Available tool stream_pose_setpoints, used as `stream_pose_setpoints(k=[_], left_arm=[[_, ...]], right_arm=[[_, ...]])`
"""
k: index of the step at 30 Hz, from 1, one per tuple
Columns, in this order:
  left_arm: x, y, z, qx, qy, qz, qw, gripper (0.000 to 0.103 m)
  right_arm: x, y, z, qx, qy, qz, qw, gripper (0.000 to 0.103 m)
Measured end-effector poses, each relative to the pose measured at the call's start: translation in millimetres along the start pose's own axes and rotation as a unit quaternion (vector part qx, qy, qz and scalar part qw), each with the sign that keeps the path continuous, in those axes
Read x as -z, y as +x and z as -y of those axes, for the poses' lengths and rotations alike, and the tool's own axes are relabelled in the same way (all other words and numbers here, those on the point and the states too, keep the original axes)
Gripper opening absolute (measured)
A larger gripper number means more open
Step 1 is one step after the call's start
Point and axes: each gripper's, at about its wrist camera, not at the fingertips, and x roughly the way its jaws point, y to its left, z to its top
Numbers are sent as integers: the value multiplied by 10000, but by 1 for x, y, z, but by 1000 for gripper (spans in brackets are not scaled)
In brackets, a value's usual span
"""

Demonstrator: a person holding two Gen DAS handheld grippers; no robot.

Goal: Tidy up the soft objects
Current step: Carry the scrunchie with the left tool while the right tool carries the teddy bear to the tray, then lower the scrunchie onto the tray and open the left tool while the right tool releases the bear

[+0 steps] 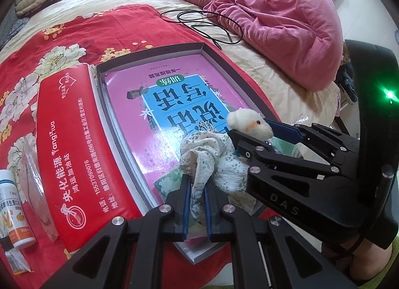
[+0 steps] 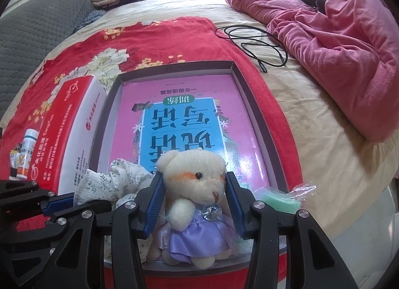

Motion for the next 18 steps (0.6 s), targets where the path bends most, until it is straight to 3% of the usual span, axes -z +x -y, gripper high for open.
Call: stream_pose_setpoints(k=[16, 18], left_arm=[[-2, 6, -2, -55, -23, -46, 10000, 10], [-2, 6, -1, -82, -7, -53, 10000, 10]], right_arm=[[-2, 8, -5, 57, -104, -55, 9999, 52], [-2, 7, -4, 52, -95, -44, 9999, 61]])
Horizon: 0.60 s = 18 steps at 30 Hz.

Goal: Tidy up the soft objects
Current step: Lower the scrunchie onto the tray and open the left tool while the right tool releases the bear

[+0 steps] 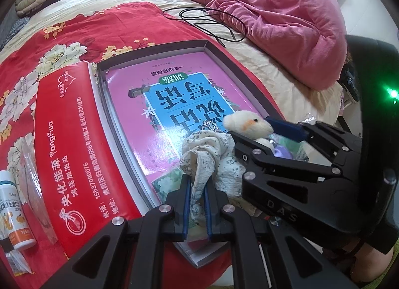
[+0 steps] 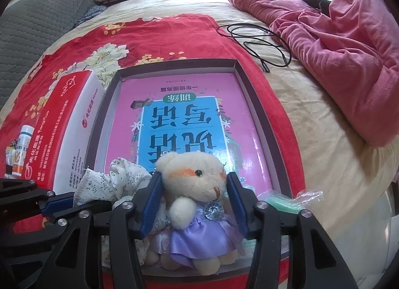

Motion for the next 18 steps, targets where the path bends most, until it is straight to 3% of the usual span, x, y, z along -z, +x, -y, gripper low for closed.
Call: stream_pose_setpoints(k=[8, 13, 18], left_arm=[[-3, -6, -1, -32, -30, 85, 10000, 15], [-6, -10, -2, -71, -14, 141, 9999, 36], [-8, -16, -4, -47, -57, 202, 9998, 47]], right_arm=[[-3, -12, 8, 88, 84, 147, 9998, 68], [-5, -20, 12, 128, 158, 245, 9995, 68], [-4, -26, 19, 188, 281, 271, 9991, 74]])
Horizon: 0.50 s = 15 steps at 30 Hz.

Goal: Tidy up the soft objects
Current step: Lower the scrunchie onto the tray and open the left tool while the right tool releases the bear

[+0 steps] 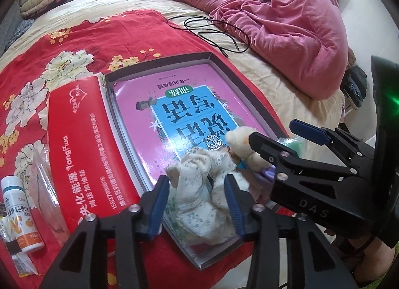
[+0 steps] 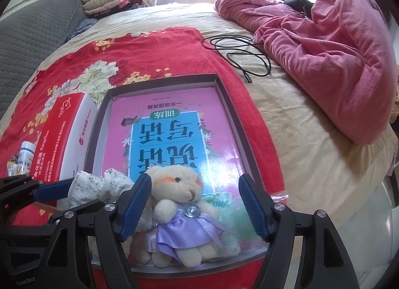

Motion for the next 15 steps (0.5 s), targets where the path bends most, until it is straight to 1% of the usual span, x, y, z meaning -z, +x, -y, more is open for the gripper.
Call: stream_pose_setpoints(k=[2, 4, 6, 11, 15], left_arm=[[-1, -5, 0, 28, -3, 72, 10000, 48], [-3, -7, -1, 44, -10, 93, 9999, 51], [-4, -9, -1, 53, 10, 95, 9999, 53], [-4, -17, -4, 62, -44, 153, 9999, 53], [-2, -28, -5, 56, -41, 226, 9997, 62]], right_arm=[[0, -2, 2, 14, 4, 10, 10000, 74], [0, -6, 5, 91, 11, 40, 10000, 74], [0, -9, 9, 131, 69, 52, 9999, 74], [2, -12, 16, 220, 151, 38, 9996, 74], [3, -17, 15, 266, 130, 50, 9995, 74]])
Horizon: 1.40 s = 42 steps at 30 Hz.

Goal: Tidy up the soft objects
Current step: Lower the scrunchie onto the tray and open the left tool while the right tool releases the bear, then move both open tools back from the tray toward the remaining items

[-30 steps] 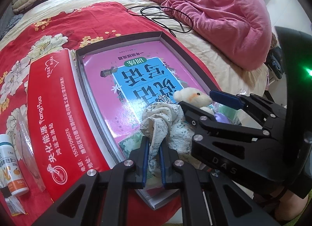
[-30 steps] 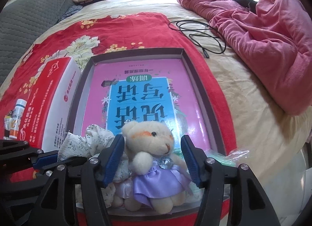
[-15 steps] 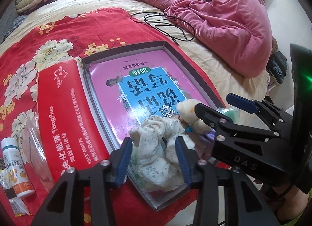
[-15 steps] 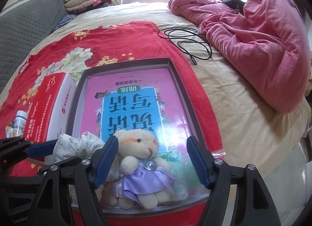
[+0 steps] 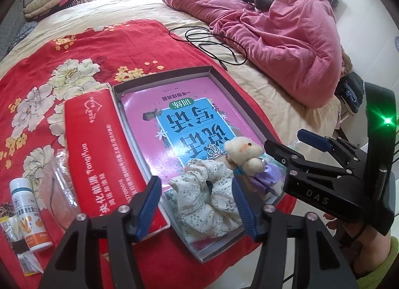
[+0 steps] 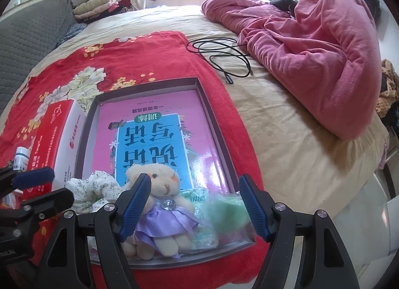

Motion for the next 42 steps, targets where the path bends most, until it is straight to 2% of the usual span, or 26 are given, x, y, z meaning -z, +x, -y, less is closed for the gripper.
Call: stream_pose_setpoints(k=[3, 7, 20, 42], left_arm=[[2, -10, -1, -18, -16, 68, 10000, 64], [3, -21, -1, -93, 58, 148, 9998, 75], [14, -59, -22, -403, -106, 349, 9985, 78], [52, -125, -93, -713, -790, 646, 9922, 79]], right_arm=[[0, -4, -1, 31, 2, 28, 10000, 74], [-1, -11, -4, 71, 0, 87, 9999, 75], [-7, -43, -29, 122, -96, 385, 9991, 77], [-11, -82, -119, -164, -768, 727, 9943, 78]])
